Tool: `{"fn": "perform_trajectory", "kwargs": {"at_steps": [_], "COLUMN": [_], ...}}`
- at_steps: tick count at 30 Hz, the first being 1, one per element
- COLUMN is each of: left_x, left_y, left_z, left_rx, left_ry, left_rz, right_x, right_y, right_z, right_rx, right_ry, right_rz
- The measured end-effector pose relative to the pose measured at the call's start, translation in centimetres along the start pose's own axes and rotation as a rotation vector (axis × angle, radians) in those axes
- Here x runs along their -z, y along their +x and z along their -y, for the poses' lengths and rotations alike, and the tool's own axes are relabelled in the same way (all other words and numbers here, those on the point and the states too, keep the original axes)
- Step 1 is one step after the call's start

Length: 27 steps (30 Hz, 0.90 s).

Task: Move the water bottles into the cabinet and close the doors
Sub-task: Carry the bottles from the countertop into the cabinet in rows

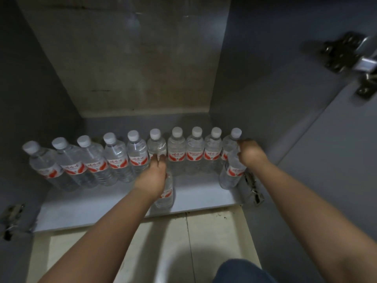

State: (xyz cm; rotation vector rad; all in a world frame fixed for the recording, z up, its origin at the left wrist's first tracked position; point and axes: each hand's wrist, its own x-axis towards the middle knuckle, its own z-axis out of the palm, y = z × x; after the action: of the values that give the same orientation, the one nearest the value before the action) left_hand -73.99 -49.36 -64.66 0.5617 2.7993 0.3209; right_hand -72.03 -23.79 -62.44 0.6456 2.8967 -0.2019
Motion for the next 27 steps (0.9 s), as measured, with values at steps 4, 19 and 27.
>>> {"fn": "perform_trajectory", "kwargs": {"at_steps": [4, 19, 27], "left_x": [0.3, 0.5, -1.4], "left_y": [-0.1, 5.6, 8.2], "left_z": [-1.3, -13.6, -14.8], "left_rx": [0.022, -0.117, -0.123], "left_ry": [0.062, -0.172, -0.112], "left_rz": [0.049, 0.122, 0.089], "right_x": [-1.0, -4.8, -6.0], "right_y": [0.1, -2.2, -2.2], "right_z": [-0.3, -2.6, -2.6], "right_rx": [0.023, 0.155, 0.152], "right_ry": [-0.02, 0.168, 0.283], "right_rz": [-0.052, -0.361, -0.294]}}
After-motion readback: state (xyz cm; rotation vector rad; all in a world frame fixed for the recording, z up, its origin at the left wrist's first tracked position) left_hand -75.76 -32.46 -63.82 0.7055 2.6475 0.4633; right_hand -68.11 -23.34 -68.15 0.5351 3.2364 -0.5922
